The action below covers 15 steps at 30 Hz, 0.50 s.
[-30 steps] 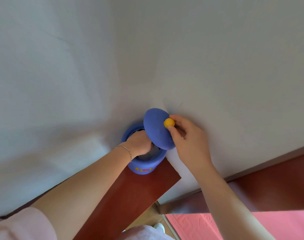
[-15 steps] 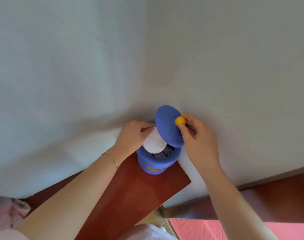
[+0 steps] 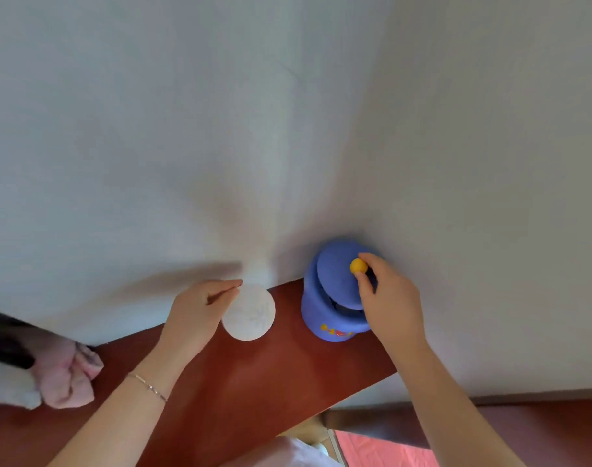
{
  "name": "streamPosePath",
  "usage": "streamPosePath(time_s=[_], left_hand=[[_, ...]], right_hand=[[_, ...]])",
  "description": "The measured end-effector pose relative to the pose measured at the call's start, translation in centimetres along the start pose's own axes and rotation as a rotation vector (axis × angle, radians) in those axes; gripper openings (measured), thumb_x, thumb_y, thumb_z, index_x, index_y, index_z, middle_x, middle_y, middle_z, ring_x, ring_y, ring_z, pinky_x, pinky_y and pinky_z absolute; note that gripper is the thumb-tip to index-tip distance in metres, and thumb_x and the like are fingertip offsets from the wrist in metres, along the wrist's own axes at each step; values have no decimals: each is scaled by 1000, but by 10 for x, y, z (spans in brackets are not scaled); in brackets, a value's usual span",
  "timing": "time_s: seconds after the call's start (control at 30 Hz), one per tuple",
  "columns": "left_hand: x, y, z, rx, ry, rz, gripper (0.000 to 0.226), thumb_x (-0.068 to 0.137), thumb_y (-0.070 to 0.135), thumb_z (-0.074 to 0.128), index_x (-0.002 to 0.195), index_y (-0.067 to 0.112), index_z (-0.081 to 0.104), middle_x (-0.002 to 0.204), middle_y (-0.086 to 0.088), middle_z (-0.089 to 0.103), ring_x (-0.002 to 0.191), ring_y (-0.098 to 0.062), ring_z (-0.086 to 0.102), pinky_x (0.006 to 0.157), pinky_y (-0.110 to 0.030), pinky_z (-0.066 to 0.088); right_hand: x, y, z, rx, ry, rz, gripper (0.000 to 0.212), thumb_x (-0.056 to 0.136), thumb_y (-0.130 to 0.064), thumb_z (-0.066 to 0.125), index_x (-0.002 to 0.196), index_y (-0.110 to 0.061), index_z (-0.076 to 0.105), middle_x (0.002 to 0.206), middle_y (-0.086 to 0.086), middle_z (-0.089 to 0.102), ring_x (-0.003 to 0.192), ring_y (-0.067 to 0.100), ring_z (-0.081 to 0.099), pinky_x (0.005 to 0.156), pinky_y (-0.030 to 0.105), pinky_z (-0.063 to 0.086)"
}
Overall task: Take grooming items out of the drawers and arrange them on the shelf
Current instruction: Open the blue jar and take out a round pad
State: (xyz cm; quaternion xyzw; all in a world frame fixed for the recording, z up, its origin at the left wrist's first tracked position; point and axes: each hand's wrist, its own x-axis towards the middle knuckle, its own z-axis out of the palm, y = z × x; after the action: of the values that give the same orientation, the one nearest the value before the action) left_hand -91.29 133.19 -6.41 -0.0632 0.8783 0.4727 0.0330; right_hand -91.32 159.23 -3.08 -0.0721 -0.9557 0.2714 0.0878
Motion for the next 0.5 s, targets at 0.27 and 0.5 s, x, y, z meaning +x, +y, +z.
streamPosePath(time_s=[0.27,0.5], left_hand=[[-36,-89,-15,11,50,-249,19,87,19,59,100,26,71,104,11,67,106,-10,56,96,-27,37],[-49,-102,-7,14,55,-236,21,89,19,56,103,25,70,101,14,64,102,-5,53,92,-23,36]], right_hand=[[-5,5,13,-74,-3,-28,28,94,-21,52,119,-11,60,106,7,69,93,27,63,71,26,39],[-5,6,18,-84,9,-5,29,94,-20,51,120,-11,59,113,7,67,99,28,61,75,26,39]])
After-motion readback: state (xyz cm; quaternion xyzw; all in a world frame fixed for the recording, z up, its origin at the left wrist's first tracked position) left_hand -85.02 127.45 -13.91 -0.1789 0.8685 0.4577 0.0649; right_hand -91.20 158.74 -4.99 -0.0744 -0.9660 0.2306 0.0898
